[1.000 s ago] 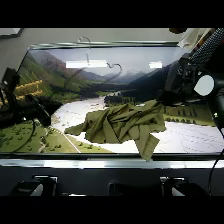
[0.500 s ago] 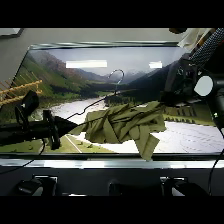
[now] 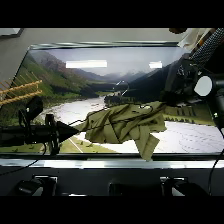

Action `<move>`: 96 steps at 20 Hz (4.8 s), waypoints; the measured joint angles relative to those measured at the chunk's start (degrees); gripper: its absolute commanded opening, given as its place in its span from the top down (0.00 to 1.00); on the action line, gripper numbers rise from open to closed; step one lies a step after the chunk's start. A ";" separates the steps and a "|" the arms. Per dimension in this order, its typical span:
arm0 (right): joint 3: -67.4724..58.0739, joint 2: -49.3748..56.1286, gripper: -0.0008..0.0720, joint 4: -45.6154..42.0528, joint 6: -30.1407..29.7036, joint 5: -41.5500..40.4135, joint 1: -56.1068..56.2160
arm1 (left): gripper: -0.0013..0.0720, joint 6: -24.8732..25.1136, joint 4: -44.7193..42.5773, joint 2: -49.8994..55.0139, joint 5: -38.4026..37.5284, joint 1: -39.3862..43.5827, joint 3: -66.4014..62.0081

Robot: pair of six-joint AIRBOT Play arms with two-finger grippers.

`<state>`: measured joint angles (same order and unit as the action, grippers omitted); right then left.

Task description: Fold the clothes and pants, and hang the long-sleeved shirts on hangers.

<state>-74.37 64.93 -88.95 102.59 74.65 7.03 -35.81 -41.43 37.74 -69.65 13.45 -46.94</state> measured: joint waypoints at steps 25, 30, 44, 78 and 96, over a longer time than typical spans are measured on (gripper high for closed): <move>-11.08 0.00 0.95 -4.09 2.54 1.92 10.43 | 0.96 5.27 -0.70 6.99 9.22 5.77 0.00; -11.89 -0.70 0.95 -2.99 1.44 4.13 13.75 | 0.96 5.86 0.11 9.09 14.05 8.31 0.00; -14.47 -1.97 0.94 -6.91 3.45 7.30 18.93 | 0.96 10.49 8.92 13.79 19.21 9.84 0.00; -17.77 5.64 0.15 24.44 -71.52 11.56 -9.51 | 0.96 11.85 12.55 14.49 21.70 9.84 0.02; -17.75 14.75 0.65 38.53 -85.24 13.97 -9.55 | 0.96 11.82 12.50 15.10 21.40 9.84 0.02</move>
<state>-92.12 79.68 -50.41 17.34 88.62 -2.52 -23.99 -28.93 52.84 -48.25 23.29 -46.92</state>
